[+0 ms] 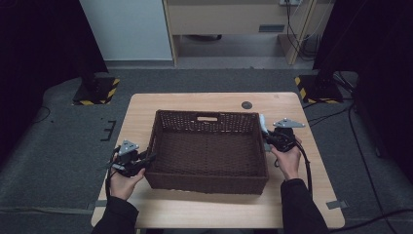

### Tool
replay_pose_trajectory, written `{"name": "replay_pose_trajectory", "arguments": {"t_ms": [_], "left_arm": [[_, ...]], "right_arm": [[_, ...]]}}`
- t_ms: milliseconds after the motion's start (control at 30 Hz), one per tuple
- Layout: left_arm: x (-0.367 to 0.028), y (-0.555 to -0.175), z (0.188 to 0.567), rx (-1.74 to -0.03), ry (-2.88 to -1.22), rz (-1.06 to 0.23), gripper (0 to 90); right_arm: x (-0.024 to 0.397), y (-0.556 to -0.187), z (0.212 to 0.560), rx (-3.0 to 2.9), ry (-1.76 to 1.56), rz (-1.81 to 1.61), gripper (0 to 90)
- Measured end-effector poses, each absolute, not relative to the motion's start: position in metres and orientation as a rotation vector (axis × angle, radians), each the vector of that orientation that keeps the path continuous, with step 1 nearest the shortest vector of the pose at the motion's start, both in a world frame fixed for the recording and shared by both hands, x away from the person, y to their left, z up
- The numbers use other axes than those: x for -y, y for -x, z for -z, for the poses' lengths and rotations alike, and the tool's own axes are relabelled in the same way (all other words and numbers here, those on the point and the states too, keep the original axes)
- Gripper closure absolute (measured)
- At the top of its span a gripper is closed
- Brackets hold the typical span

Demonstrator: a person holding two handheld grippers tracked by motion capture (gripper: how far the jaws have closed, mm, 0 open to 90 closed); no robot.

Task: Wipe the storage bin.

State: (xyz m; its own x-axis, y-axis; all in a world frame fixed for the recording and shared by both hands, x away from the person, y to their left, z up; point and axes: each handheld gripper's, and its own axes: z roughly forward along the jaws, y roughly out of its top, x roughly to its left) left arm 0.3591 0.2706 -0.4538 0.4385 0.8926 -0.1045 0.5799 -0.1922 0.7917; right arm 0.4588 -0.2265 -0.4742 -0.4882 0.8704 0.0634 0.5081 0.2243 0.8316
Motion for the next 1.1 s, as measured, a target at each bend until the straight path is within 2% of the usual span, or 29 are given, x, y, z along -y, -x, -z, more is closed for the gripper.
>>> {"name": "replay_pose_trajectory", "arguments": {"t_ms": [333, 433, 633, 700, 1100], "left_arm": [[-0.271, -0.359, 0.453, -1.243, -1.902, -0.493, 64.1], [-0.271, -0.359, 0.453, -1.243, -1.904, -0.494, 64.1], [-0.271, -0.360, 0.453, -1.243, -1.904, -0.492, 63.9], [-0.271, -0.360, 0.453, -1.243, -1.905, -0.493, 63.9], [-0.270, -0.359, 0.453, -1.254, -1.904, -0.501, 64.7]], "right_arm": [[0.222, -0.469, 0.511, -2.260, -1.348, -1.045, 83.5], [0.227, -0.467, 0.500, -2.202, -1.340, -1.108, 83.6], [0.239, -0.454, 0.458, -2.016, -1.185, -1.367, 83.7], [0.238, -0.454, 0.459, -2.029, -1.176, -1.344, 83.7], [0.231, -0.466, 0.509, -2.301, -1.313, -1.069, 83.7]]}}
